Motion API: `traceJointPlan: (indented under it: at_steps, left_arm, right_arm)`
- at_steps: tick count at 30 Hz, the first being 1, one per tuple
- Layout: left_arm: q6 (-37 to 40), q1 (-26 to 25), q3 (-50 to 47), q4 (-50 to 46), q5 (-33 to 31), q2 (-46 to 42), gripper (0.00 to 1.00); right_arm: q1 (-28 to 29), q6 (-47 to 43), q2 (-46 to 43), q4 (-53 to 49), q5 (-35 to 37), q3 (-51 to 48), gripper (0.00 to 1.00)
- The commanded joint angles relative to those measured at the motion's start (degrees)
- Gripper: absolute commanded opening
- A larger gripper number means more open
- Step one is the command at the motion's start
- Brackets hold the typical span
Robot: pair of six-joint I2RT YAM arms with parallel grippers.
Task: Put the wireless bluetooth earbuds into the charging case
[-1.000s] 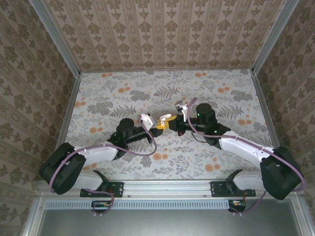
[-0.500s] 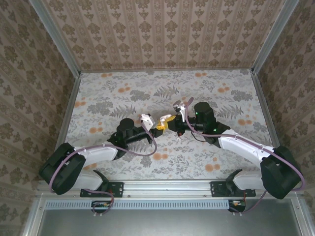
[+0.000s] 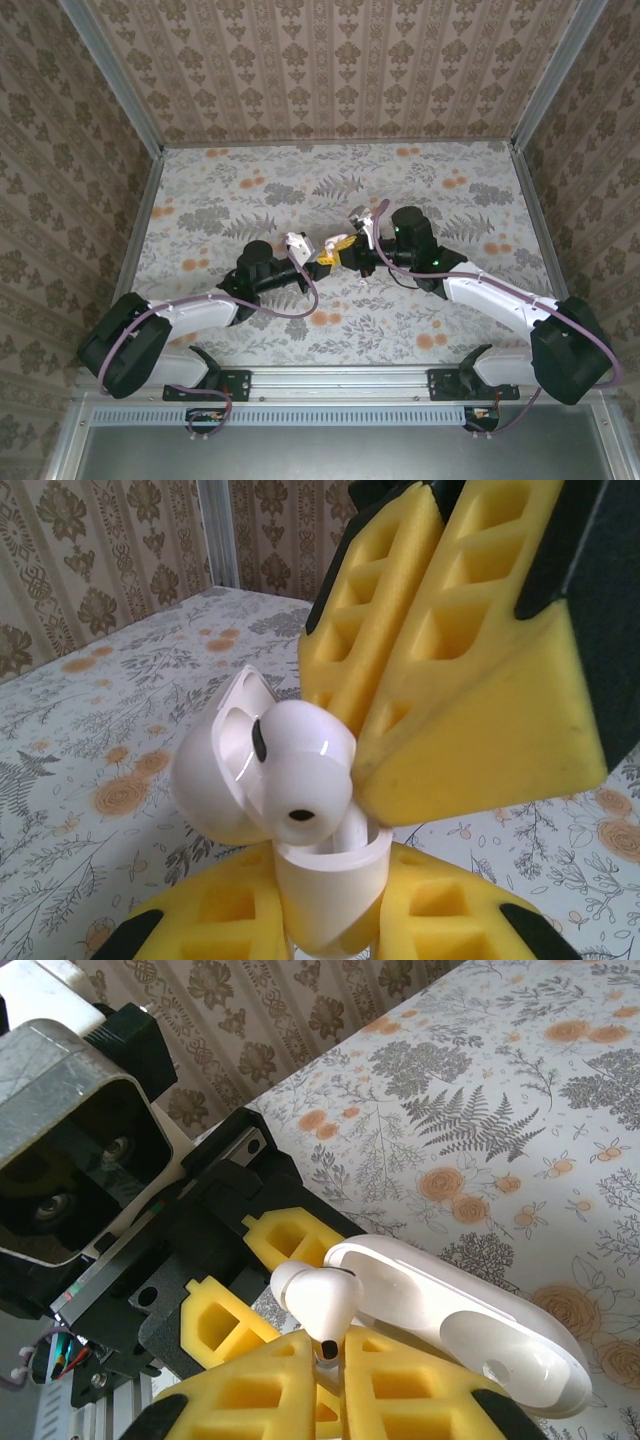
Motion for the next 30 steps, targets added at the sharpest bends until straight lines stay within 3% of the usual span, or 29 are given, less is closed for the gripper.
traceJointPlan:
  at_steps: [1, 8, 14, 20, 26, 30]
  left_arm:
    - [1.44, -0.34, 2.03, 1.68, 0.68, -2.02, 0.16]
    - [2.08, -0.39, 1.96, 1.07, 0.42, -2.25, 0.16]
    - [2.5, -0.38, 2.21, 0.54, 0.09, -2.34, 0.16]
    - [3.11, -0.56, 2.37, -1.57, -4.18, -2.51, 0.16]
    - [3.62, -0.55, 2.07, -2.1, -5.25, -2.6, 0.16]
    - [3.6, -0.65, 1.94, -2.28, -6.31, -2.51, 0.16]
  right_arm:
    - [0.51, -1.26, -0.03, -2.9, 0.79, 1.6, 0.14]
    - [0.56, -1.26, -0.14, -3.05, 0.8, 1.93, 0.24]
    - [0.52, -1.27, -0.54, -3.42, 1.35, 2.17, 0.26]
    - [0.59, 1.56, -5.28, -4.76, 3.87, 2.13, 0.38]
    - [0.83, 13.32, -10.66, -12.62, 14.0, 3.21, 0.51]
    - [4.42, 22.37, -11.95, -21.52, 23.72, 5.9, 0.52]
